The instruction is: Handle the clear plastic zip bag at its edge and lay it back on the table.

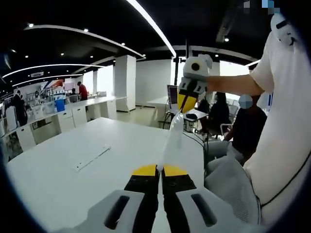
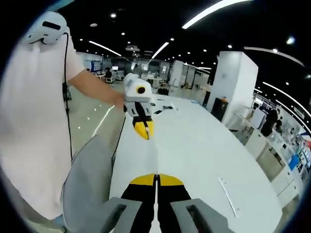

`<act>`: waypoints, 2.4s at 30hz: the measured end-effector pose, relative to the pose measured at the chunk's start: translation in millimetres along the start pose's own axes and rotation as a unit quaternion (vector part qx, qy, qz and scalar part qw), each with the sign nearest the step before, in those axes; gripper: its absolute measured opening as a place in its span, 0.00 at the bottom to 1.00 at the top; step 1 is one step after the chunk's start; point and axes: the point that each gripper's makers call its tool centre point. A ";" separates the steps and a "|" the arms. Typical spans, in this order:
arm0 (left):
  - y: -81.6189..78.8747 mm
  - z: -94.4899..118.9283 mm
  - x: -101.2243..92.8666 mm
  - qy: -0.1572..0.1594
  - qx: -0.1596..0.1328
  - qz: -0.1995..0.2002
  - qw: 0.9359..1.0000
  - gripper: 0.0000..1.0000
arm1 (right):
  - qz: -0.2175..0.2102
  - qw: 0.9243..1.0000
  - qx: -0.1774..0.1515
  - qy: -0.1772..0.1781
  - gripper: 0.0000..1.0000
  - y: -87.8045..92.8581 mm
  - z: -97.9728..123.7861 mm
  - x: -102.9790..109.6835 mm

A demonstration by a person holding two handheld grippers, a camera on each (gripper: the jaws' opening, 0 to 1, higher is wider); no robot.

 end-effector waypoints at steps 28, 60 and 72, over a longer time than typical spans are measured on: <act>-16.3 -4.7 -19.9 0.026 0.017 -0.056 0.998 0.00 | 0.020 0.999 0.012 -0.047 0.22 -26.3 -62.9 16.1; -30.8 0.9 -30.5 0.028 -0.005 -0.082 0.996 0.09 | 0.054 0.994 0.038 -0.090 0.00 -24.9 -78.1 28.3; -36.5 19.1 -25.4 0.022 -0.010 -0.082 0.996 0.02 | 0.070 0.992 0.054 -0.094 0.00 -17.6 -73.1 30.2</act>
Point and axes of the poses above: the point that each gripper's makers call its tool centre point, and the gripper's own axes: z roughly backward along the fingers, x roughly to its left, y roughly out of its underside, and after that the axes turned 7 degrees about x, right-handed
